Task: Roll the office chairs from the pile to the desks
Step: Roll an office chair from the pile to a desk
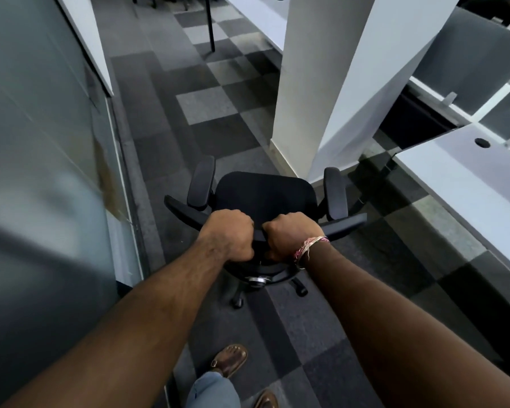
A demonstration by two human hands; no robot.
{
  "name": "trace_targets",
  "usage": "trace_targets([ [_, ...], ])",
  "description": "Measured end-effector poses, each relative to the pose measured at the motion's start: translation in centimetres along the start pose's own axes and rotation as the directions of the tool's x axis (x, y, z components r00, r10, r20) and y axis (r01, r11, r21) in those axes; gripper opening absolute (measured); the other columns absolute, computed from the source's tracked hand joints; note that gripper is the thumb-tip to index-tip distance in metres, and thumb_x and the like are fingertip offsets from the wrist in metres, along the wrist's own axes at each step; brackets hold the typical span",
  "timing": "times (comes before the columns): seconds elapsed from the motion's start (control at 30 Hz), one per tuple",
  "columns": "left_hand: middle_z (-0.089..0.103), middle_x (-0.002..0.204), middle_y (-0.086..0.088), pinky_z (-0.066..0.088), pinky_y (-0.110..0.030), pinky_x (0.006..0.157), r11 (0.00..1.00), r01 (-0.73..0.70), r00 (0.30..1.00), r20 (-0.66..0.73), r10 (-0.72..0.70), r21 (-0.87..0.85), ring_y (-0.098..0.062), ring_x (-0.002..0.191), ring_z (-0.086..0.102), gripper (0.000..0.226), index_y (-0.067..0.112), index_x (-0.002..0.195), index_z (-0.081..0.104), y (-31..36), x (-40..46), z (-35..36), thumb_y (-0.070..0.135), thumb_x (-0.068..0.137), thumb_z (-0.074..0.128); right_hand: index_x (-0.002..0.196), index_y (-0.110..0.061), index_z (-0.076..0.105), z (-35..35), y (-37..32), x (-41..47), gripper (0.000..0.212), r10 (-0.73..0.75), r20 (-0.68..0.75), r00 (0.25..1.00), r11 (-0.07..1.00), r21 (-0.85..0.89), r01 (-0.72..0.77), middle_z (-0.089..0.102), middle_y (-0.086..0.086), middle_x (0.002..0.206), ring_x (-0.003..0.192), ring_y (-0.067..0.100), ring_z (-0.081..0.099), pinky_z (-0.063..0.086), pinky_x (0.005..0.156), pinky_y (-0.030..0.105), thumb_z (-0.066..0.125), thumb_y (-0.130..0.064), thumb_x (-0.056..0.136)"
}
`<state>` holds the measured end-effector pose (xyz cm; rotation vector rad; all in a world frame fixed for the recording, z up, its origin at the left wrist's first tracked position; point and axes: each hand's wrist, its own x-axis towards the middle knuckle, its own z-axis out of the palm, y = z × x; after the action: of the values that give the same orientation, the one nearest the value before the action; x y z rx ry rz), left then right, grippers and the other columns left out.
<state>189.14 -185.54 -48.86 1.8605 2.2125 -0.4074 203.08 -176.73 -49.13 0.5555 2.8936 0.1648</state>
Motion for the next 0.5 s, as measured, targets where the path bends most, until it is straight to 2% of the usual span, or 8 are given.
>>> trace_targets([
  [0.1,0.063,0.069,0.01,0.061,-0.037,0.068,1.0,0.002,1.0,0.008,-0.002,0.001,-0.015,0.064,0.062,0.023,0.029,0.081,0.068,-0.7,1.4,-0.2,0.049,0.072,0.061,0.089,-0.022,0.061,0.3,1.0,1.4,0.036,-0.008,-0.005,1.0,1.0,0.003,0.008,0.067,0.001,0.082,0.07,0.026,0.065,0.044,0.058,0.031,0.055,-0.058,0.084],
  [0.37,0.063,0.066,0.009,0.056,-0.033,0.063,1.0,0.021,1.0,-0.017,-0.021,-0.01,-0.014,0.061,0.06,0.022,0.028,0.079,0.068,-6.5,6.3,-1.5,0.049,0.075,0.061,0.089,-0.025,0.061,-0.6,2.9,9.2,0.039,-0.02,-0.039,0.999,1.0,-0.01,0.02,0.067,0.0,0.079,0.068,0.025,0.065,0.047,0.058,0.031,0.055,-0.063,0.082],
  [0.5,0.062,0.066,0.008,0.058,-0.034,0.064,0.999,0.048,0.998,-0.043,-0.049,-0.018,-0.016,0.06,0.06,0.021,0.027,0.078,0.067,-10.7,10.1,-2.6,0.047,0.076,0.06,0.092,-0.025,0.064,-1.7,4.3,15.1,0.039,-0.019,-0.039,0.999,1.0,-0.018,0.018,0.068,0.0,0.083,0.073,0.027,0.067,0.042,0.059,0.03,0.056,-0.062,0.08],
])
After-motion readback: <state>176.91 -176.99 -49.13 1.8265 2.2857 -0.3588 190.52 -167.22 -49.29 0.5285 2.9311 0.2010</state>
